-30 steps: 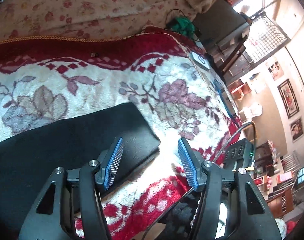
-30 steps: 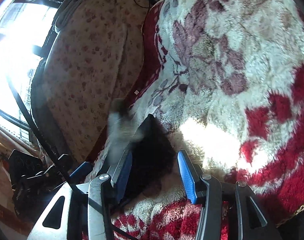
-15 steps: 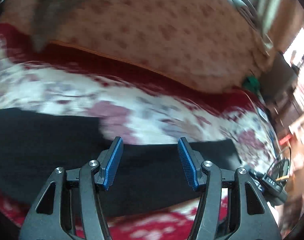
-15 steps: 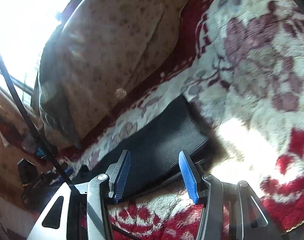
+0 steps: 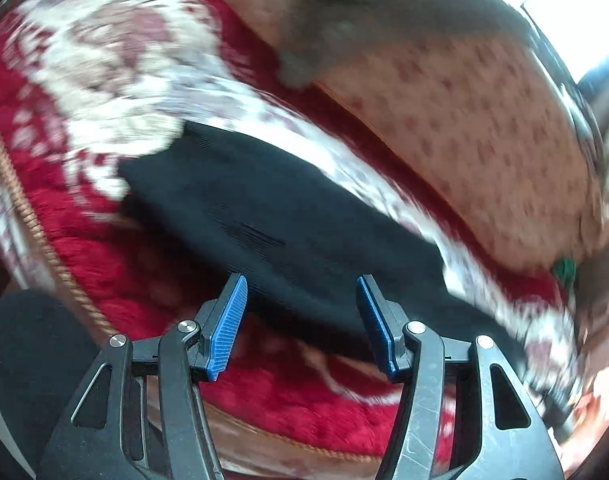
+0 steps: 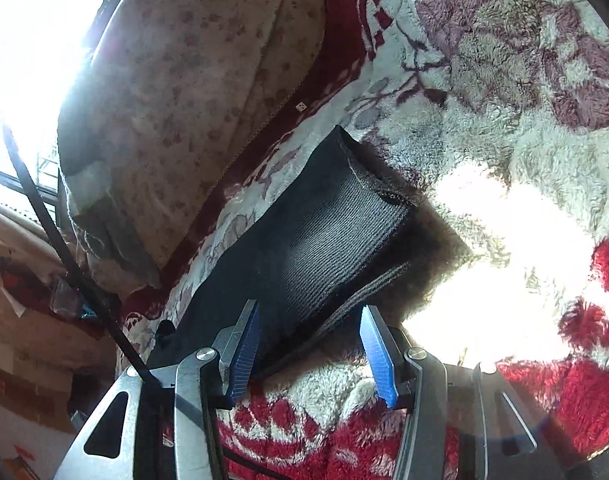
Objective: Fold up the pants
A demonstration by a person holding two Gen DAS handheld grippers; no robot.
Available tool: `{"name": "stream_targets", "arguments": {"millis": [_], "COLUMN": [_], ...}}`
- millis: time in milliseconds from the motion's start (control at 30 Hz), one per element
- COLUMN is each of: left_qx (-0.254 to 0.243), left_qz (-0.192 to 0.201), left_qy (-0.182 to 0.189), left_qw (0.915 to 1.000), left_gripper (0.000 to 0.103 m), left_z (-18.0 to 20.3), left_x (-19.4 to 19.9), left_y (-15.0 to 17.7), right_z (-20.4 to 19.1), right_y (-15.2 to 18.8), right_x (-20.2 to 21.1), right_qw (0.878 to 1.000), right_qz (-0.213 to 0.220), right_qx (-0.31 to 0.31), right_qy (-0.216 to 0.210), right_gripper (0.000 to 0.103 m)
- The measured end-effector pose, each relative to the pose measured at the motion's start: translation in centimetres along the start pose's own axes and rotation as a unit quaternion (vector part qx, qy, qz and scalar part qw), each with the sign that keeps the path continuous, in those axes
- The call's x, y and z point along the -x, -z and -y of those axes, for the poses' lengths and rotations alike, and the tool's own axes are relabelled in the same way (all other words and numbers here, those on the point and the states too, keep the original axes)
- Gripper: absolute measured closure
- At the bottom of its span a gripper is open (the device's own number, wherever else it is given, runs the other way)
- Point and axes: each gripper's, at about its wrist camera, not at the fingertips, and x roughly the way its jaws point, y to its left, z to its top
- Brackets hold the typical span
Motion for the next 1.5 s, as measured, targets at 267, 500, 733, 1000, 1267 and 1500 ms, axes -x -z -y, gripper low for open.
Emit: {"name": "stream_targets", "arguments": {"millis": [267,500,733,1000,1267,1500], "left_qx": [0.146,0.156,0.062,0.039,-0.001,-0.076], "left_qz": [-0.028,-0.018,0.005,0.004,0.072,0.055], "left_qy": [0.016,0.021,-0.031,-0.082,-0.096,-0.027], "left_qw": [0.9887,0.9873,0.9976,0.9959,0.9928,0.9952], "left_gripper": [0.047,0.047,0.086,0.072,0.059,0.05], "left_z": [-8.2,-7.6,-5.4,-5.2,-2.4,4.1], "left_x": [-1.9,-3.1,-3.3,-2.8,2.0,1.4], "left_y": [-2.0,-2.8,-4.5,-3.3,-2.8,-2.3], "right_z": [0.4,0.4,-0.9,-0.3,-0.1,1.8], "right_y": [-0.5,-0.7,-0.9,0.5,-0.4,-1.4], "right_x": [-0.7,-0.6,-1.2,-1.1,1.9,2.8], "right_qw": [1.0,1.0,0.999,1.0,0.999,0.999], "right_qz": [-0.001,0.0,0.004,0.002,0.038,0.035], "right_qx": [-0.018,-0.024,0.035,-0.004,-0.006,-0.033], "right_qy": [-0.01,-0.009,-0.029,-0.019,0.013,0.01], "right_gripper": [0.055,0.055,0.074,0.075,0.059,0.053]}}
